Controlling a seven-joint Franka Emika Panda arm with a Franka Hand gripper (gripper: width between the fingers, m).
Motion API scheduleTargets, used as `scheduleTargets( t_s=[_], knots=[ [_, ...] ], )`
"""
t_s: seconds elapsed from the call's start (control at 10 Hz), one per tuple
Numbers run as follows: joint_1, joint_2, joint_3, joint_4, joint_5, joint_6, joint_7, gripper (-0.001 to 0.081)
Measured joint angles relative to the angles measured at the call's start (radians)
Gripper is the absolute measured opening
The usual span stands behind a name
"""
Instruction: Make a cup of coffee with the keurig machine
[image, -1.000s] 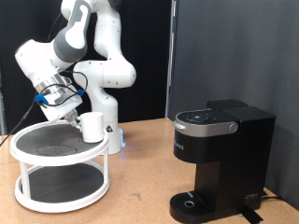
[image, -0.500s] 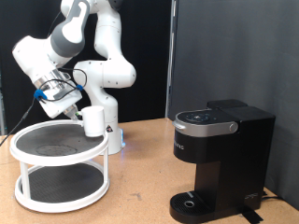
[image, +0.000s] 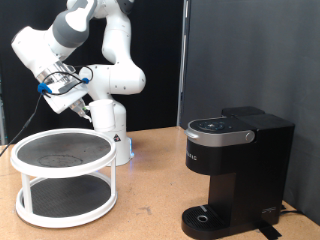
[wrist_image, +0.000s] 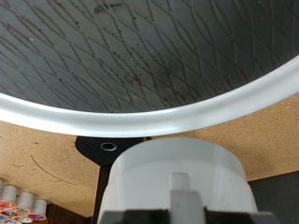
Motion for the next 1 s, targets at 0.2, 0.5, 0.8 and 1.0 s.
scheduleTargets(
  t_s=[0.2,0.5,0.8,1.0],
  knots=[
    [0.014,0.012,0.014,0.002,0.049,0.000,0.049,0.0004],
    [0.067,0.037,0.128,-0.001,0.190,0.123,0.228,0.0004],
    [0.136,0.080,0.259,-0.001,0.354,0.355,0.377,0.0004],
    [0.178,0.124,0.318,0.016,0.410,0.431,0.415,0.0004]
  ],
)
